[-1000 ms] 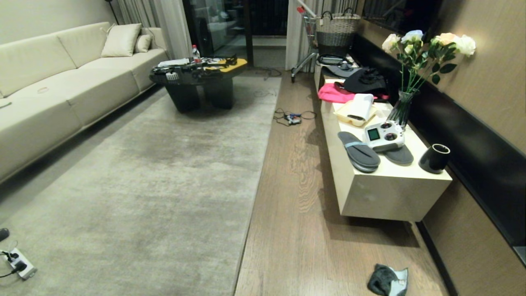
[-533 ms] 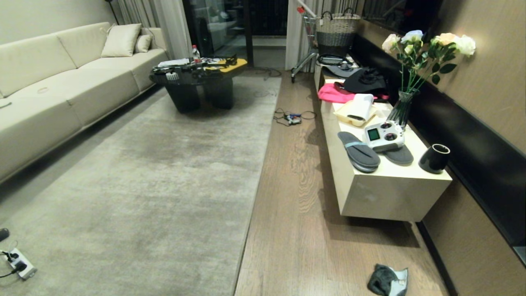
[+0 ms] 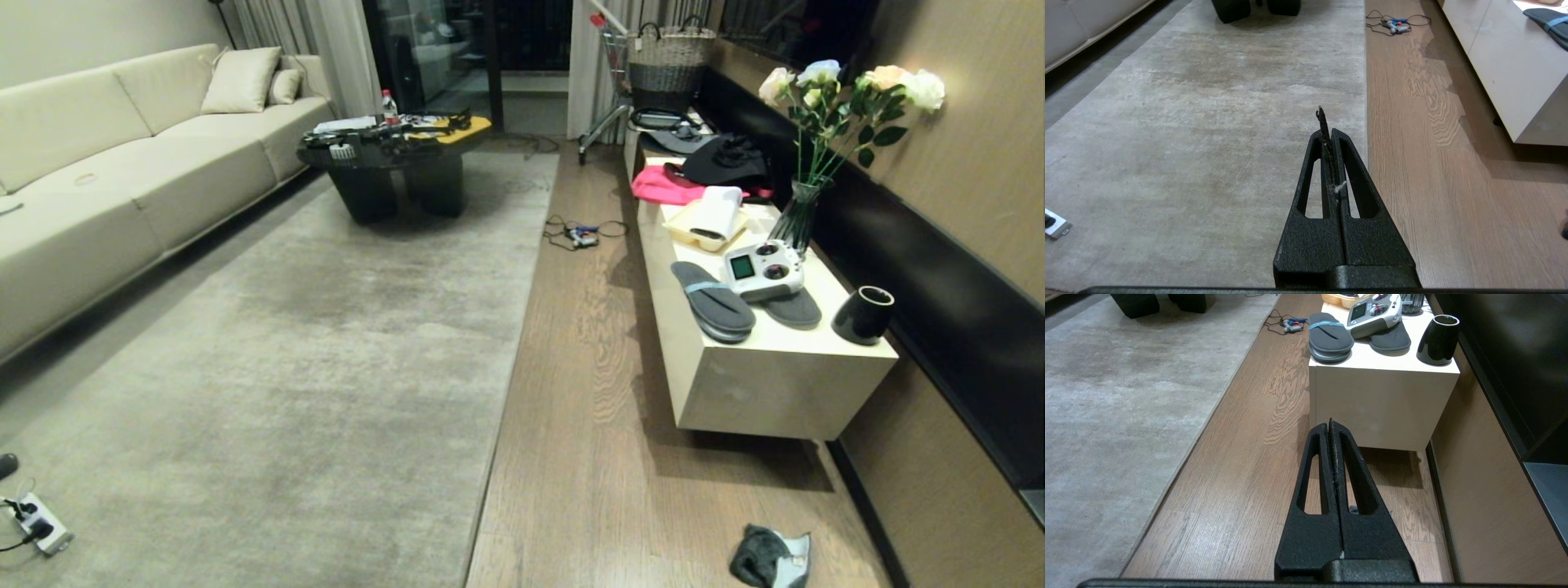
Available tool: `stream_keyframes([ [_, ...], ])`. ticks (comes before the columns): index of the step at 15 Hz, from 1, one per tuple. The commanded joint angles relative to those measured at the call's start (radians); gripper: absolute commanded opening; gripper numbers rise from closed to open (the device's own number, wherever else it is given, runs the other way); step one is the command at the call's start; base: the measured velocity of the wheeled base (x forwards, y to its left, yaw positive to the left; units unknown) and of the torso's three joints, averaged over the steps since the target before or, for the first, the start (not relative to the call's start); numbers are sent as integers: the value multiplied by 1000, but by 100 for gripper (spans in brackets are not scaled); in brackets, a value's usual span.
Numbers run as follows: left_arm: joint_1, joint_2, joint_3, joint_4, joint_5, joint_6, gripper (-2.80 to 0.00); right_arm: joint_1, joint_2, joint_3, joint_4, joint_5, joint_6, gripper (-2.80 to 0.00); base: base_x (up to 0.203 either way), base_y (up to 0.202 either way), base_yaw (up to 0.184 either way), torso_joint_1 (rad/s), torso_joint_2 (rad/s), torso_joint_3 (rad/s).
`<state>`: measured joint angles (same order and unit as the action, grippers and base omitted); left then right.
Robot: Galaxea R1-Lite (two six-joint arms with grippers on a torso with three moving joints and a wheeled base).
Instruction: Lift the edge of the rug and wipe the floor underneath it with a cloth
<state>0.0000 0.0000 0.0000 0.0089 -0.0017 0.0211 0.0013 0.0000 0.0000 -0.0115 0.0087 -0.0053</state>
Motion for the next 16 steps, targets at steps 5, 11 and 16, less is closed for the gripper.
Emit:
stream_keyframes([
  [5,0,2,0,0,0,0,-280,0,2,0,-1,1,-1,-280,0,0,0,0,0,0],
  [11,0,2,0,0,0,0,-280,0,2,0,-1,0,2,-280,0,0,0,0,0,0],
  [16,0,2,0,0,0,0,-280,0,2,0,1,-1,2,-280,0,0,0,0,0,0],
])
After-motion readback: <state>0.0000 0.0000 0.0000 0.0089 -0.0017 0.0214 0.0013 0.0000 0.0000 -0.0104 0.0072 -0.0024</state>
